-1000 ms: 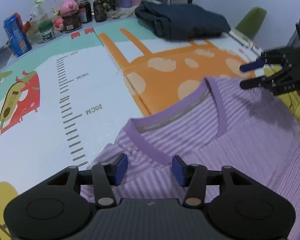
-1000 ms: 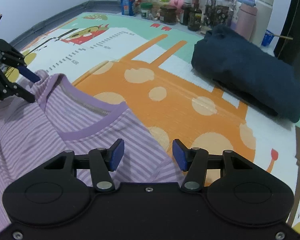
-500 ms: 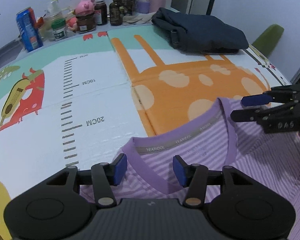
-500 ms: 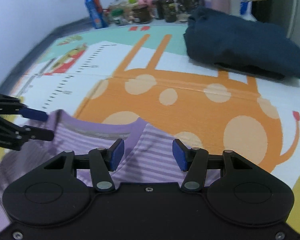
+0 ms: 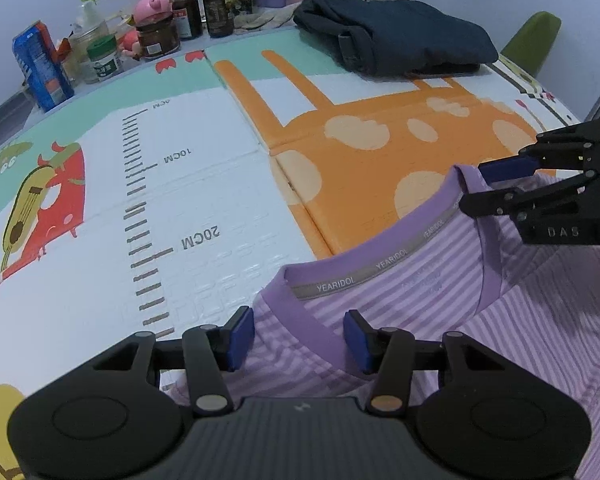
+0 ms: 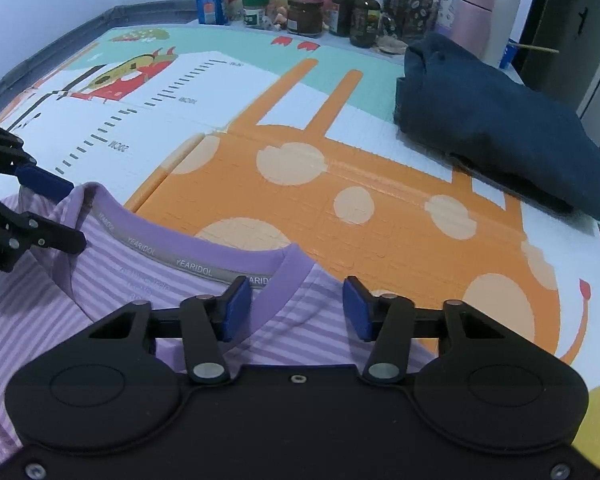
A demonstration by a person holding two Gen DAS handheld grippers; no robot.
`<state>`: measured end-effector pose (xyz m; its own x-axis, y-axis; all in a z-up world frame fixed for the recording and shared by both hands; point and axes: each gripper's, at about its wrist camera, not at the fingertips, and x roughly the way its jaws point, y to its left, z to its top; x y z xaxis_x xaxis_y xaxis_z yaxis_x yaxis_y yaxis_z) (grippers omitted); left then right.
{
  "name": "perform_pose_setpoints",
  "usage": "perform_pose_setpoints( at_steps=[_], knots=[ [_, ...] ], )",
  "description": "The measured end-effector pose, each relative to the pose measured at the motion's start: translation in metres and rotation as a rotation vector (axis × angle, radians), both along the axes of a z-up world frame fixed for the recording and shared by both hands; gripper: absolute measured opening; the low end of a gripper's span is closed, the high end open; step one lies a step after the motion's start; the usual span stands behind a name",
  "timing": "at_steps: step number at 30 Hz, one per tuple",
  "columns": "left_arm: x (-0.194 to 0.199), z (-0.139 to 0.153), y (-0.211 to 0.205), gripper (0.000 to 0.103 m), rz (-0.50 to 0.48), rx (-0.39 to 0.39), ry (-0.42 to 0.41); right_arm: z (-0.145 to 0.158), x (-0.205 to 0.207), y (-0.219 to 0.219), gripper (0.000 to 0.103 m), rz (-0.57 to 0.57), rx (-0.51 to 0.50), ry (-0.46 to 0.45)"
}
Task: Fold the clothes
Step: 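Grasp the purple collar with the left gripper while the right gripper grasps the collar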
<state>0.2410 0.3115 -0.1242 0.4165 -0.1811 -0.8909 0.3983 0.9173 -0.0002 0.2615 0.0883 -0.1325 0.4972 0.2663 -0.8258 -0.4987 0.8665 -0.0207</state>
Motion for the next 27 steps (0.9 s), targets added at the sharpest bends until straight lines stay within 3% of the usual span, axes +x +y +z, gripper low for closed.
perform_pose_setpoints(
  at_steps=[2, 6, 8, 16, 27],
  knots=[
    [0.001, 0.0, 0.002, 0.047, 0.007, 0.0, -0.003, 0.001, 0.002, 0.001, 0.031, -0.013, 0.005, 0.014],
    [0.004, 0.0, 0.008, 0.027, 0.034, -0.002, -0.011, 0.002, 0.007, -0.007, 0.019, -0.063, 0.047, 0.042],
    [0.006, 0.0, 0.012, 0.023, 0.046, -0.011, -0.008, 0.002, 0.01, -0.014, 0.014, -0.099, 0.082, 0.06],
    [0.0, 0.0, 0.0, 0.011, 0.08, 0.041, -0.039, 0.001, 0.008, -0.018, 0.013, -0.151, 0.114, 0.052],
    [-0.002, 0.001, -0.004, 0.009, 0.156, 0.055, -0.068, 0.0, 0.005, -0.024, 0.01, -0.185, 0.158, 0.041]
  ],
)
